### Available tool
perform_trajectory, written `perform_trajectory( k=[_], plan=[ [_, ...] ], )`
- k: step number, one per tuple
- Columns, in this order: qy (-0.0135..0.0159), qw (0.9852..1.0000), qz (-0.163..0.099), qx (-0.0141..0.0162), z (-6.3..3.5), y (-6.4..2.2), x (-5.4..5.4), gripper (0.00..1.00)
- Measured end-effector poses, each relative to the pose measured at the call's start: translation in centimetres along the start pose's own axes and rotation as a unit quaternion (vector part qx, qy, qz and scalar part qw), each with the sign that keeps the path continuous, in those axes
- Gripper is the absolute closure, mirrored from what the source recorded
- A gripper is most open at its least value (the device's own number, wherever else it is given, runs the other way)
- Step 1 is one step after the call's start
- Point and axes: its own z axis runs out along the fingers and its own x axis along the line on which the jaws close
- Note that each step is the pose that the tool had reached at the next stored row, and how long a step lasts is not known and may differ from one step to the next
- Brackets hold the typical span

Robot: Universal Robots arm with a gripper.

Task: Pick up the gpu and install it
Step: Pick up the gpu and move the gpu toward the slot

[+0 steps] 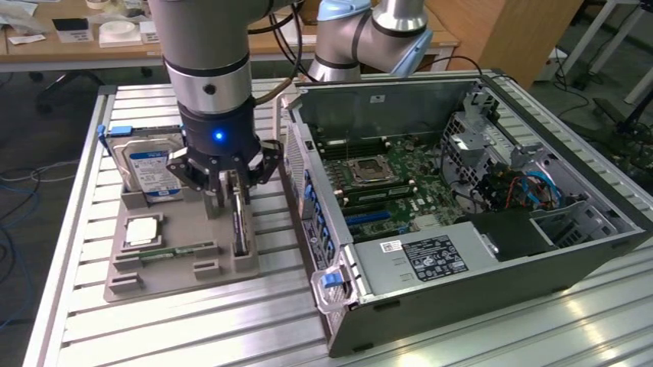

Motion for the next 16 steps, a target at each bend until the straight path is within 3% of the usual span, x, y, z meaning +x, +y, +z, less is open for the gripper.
perform_trajectory(
  k=[16],
  plan=[
    [-0.0001, 1.0, 0.0, -0.0001, 1.04, 0.01, -0.2, 0.58]
  ],
)
